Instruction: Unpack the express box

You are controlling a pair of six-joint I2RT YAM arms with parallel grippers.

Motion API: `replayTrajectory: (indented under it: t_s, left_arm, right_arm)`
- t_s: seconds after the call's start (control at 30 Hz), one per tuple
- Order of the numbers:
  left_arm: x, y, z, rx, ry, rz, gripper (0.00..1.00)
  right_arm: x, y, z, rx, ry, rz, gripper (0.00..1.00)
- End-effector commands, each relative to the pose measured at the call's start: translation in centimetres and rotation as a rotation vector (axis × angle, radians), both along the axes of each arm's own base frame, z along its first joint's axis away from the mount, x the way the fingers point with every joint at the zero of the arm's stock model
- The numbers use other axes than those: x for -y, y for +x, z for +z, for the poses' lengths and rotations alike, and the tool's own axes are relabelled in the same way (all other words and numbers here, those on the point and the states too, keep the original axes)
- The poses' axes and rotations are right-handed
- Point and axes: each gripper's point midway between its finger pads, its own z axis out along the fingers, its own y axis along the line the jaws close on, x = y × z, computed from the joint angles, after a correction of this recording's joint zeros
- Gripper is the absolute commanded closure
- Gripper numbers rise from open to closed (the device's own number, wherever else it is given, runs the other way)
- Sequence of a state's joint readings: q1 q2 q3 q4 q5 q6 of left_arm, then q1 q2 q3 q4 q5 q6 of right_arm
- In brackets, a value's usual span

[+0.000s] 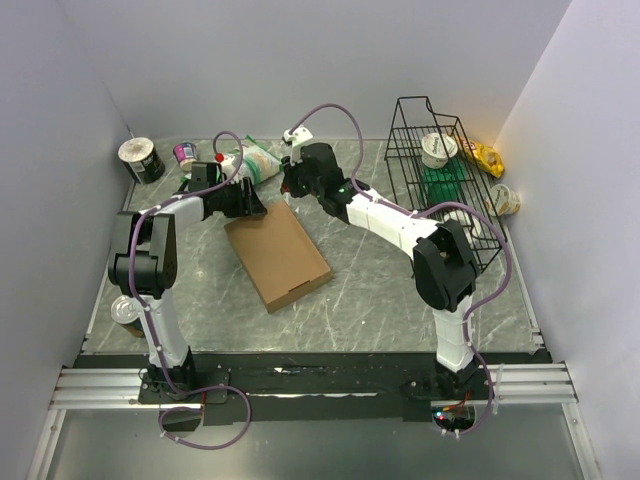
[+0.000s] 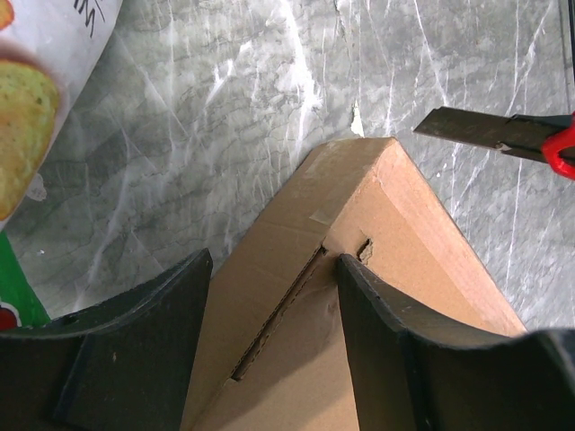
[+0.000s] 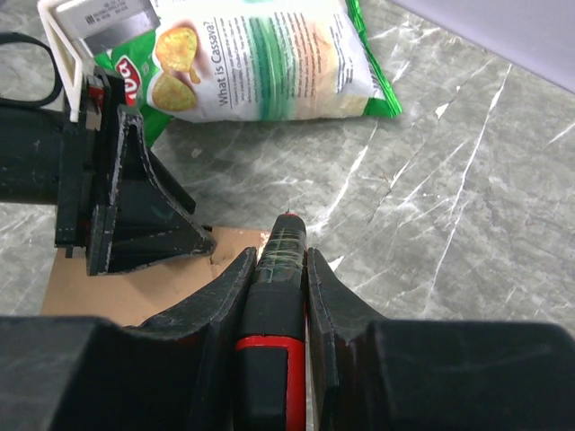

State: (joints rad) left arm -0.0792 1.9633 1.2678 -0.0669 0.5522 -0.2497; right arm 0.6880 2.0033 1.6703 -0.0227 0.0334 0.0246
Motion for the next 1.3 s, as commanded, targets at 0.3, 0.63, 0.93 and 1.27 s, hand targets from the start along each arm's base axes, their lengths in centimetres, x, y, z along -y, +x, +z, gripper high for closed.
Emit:
replayTrajectory:
  t_s: [0.3, 0.63, 0.93, 1.27]
  left_arm:
    - [-1.7, 0.8, -2.7, -0.038, 0.080, 0.065, 0.36]
    - [-1.7, 0.7, -2.7, -0.042, 0.077, 0.064, 0.37]
    - [-1.6, 0.7, -2.8, -0.048, 0.076, 0.064, 0.36]
    - [-1.6, 0.6, -3.0, -0.058, 0.069, 0.064, 0.36]
  right_arm:
    - [-1.2, 0.6, 1.5, 0.039, 0.011, 0.016, 1.00]
    - [-1.0, 1.0, 1.6, 0.066, -0.012, 0.012, 1.00]
    - [-0.7, 1.1, 2.1, 0.090, -0.023, 0.008, 1.00]
    - [-0.6, 1.7, 4.0, 0.145, 0.007, -0.015, 1.00]
